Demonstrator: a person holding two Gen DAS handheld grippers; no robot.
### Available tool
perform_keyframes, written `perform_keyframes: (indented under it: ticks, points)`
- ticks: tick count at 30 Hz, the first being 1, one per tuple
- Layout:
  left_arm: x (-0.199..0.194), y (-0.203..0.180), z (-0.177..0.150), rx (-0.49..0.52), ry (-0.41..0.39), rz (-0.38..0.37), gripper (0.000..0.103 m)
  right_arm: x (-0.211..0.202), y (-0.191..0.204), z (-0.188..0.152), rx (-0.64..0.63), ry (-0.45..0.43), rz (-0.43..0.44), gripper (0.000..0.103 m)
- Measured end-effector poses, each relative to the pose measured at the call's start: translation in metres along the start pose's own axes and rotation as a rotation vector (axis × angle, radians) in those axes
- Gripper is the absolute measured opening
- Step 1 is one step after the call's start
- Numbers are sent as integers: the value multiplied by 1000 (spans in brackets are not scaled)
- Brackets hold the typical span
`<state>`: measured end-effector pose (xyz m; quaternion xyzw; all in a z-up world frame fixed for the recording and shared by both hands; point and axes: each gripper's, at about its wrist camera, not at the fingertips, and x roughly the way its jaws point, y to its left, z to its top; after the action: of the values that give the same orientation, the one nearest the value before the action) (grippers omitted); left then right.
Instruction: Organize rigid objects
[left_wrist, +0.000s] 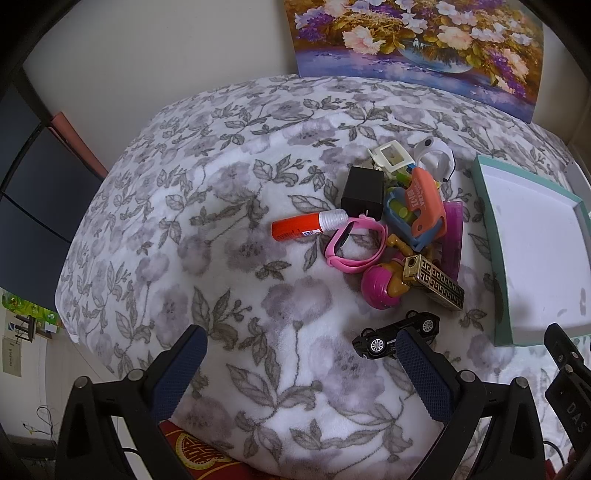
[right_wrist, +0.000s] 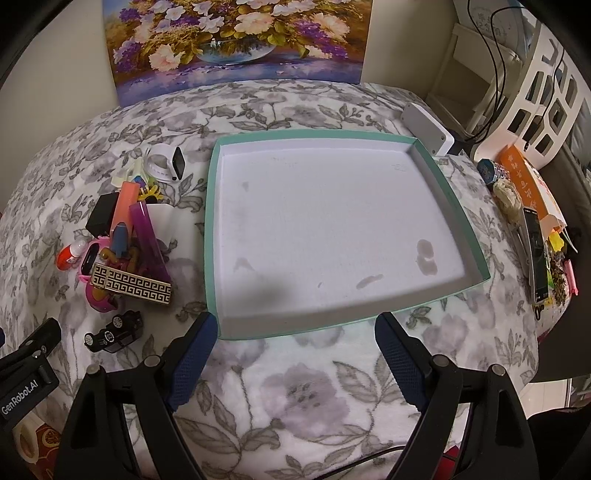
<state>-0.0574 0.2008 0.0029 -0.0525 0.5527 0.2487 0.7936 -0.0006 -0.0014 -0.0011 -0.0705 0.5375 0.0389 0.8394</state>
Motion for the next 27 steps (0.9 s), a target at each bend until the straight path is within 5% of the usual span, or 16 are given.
perform_keyframes:
  ticks: [27]
  points:
    - [0,0,1,-1,1,-2,103,4,1,0,-3,13,-10,88]
